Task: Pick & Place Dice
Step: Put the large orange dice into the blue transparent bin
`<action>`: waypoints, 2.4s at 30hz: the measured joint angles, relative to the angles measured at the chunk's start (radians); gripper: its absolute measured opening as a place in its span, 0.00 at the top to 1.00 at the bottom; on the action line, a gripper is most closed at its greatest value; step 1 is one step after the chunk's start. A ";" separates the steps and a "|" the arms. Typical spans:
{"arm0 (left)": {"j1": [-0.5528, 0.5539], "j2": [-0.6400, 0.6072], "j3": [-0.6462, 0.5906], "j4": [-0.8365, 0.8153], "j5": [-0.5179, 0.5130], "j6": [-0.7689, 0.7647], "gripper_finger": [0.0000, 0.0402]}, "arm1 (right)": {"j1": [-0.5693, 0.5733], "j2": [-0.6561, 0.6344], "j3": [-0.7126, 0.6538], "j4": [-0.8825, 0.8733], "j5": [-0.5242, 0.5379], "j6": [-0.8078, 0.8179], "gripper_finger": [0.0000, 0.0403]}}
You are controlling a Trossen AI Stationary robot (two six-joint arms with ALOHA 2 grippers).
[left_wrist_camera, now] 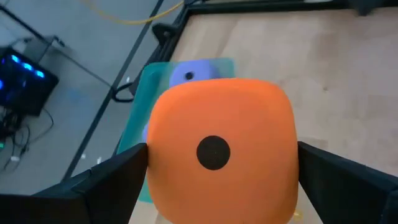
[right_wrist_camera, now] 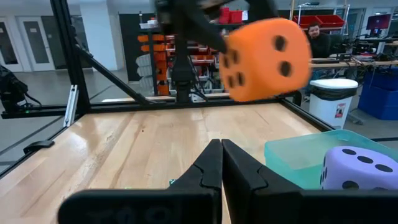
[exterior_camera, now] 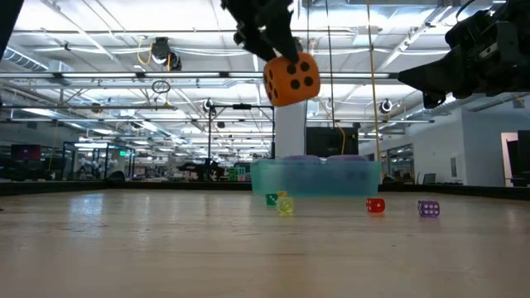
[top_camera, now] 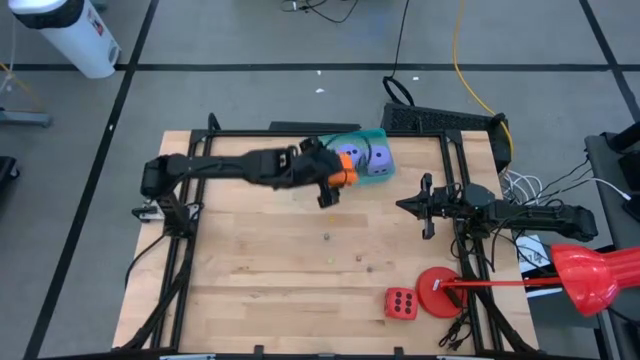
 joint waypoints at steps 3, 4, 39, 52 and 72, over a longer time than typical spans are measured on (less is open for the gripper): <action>0.062 0.010 0.000 0.001 0.049 -0.010 0.01 | 0.000 0.000 0.000 0.000 0.000 0.000 1.00; 0.079 0.014 0.001 0.003 0.066 -0.015 0.01 | 0.000 0.000 0.000 0.000 0.000 0.000 1.00; 0.184 0.214 0.000 0.101 0.022 0.189 0.01 | 0.000 0.000 0.000 -0.007 -0.001 -0.002 1.00; 0.176 0.285 0.000 0.093 0.027 0.201 0.01 | 0.001 0.003 0.000 -0.005 -0.001 -0.001 1.00; 0.182 0.275 0.000 0.099 0.084 0.078 0.00 | 0.001 0.009 0.000 0.000 -0.002 -0.003 1.00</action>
